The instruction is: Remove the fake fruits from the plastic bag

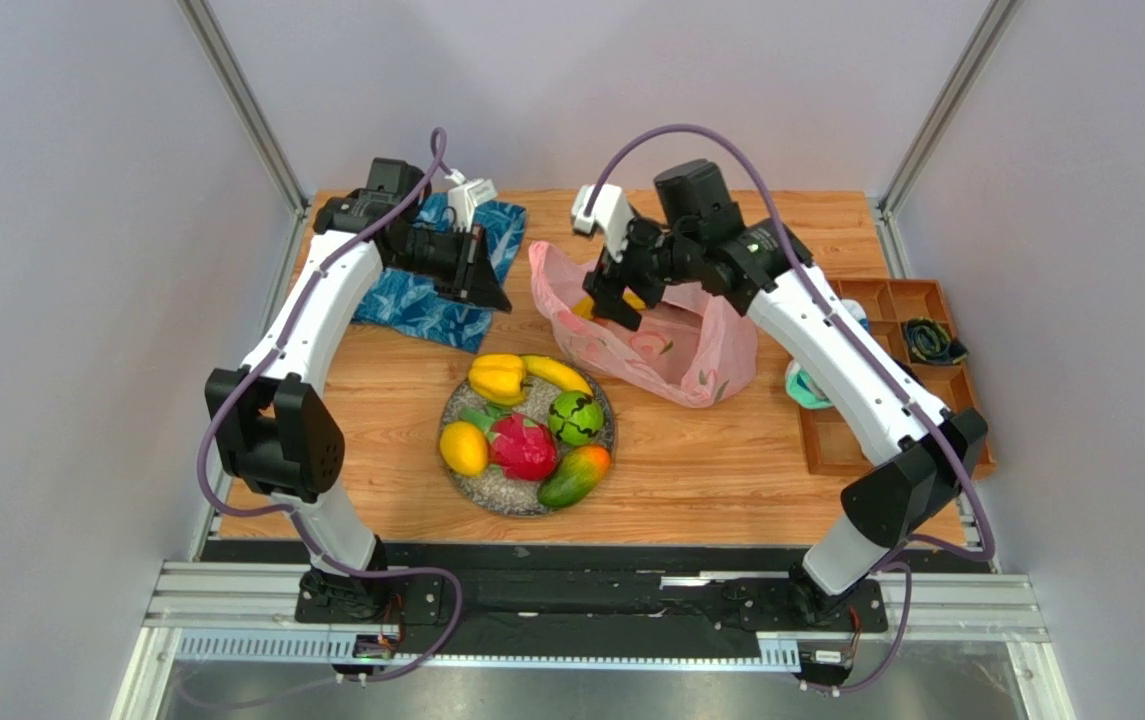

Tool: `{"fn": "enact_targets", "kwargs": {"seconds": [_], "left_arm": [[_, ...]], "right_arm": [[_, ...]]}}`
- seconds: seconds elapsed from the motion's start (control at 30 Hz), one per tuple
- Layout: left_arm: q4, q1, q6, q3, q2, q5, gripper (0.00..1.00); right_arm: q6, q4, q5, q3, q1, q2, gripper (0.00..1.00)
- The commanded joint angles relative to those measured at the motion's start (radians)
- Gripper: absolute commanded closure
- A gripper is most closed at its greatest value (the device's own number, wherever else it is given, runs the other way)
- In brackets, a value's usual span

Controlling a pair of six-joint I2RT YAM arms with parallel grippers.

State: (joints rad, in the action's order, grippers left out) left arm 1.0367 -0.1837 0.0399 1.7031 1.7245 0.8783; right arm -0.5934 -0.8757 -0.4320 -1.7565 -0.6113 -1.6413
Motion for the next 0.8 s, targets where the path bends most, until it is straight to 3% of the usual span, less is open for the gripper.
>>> {"fn": "enact_targets", "kwargs": {"seconds": [0.0, 0.2, 0.23, 0.3, 0.33, 0.37, 0.4, 0.57, 0.67, 0.77], "left_arm": [[-0.012, -0.02, 0.04, -0.043, -0.058, 0.007, 1.0], [0.112, -0.02, 0.158, -0.027, -0.086, -0.064, 1.0], [0.127, -0.019, 0.163, -0.014, -0.086, -0.059, 0.93], [0.132, -0.016, 0.143, 0.004, -0.112, -0.02, 0.7], [0.126, -0.016, 0.141, 0.007, -0.132, 0.04, 0.35], [0.115, -0.019, 0.132, 0.009, -0.16, 0.066, 0.09], [0.111, -0.02, 0.123, 0.01, -0.163, 0.095, 0.01], [0.033, -0.046, -0.006, -0.002, -0.119, 0.149, 0.01], [-0.028, -0.085, -0.037, -0.01, -0.102, 0.149, 0.01], [-0.111, -0.126, -0.149, 0.038, -0.063, 0.013, 0.01]], "right_arm": [[0.087, 0.036, 0.151, -0.025, 0.067, -0.038, 0.28], [-0.035, 0.072, 0.312, 0.047, 0.131, -0.19, 0.47], [-0.028, 0.078, 0.326, 0.061, 0.134, -0.208, 0.47], [0.012, 0.07, 0.325, 0.089, 0.134, -0.229, 0.53], [0.092, 0.058, 0.322, 0.092, 0.125, -0.233, 0.55], [0.137, 0.028, 0.309, 0.106, 0.117, -0.227, 0.55], [0.185, 0.018, 0.297, 0.13, 0.101, -0.213, 0.56], [0.254, 0.092, 0.354, 0.353, -0.005, -0.04, 0.51], [0.268, 0.067, 0.364, 0.33, -0.004, -0.054, 0.47], [0.264, 0.031, 0.371, 0.247, 0.015, -0.11, 0.43]]}}
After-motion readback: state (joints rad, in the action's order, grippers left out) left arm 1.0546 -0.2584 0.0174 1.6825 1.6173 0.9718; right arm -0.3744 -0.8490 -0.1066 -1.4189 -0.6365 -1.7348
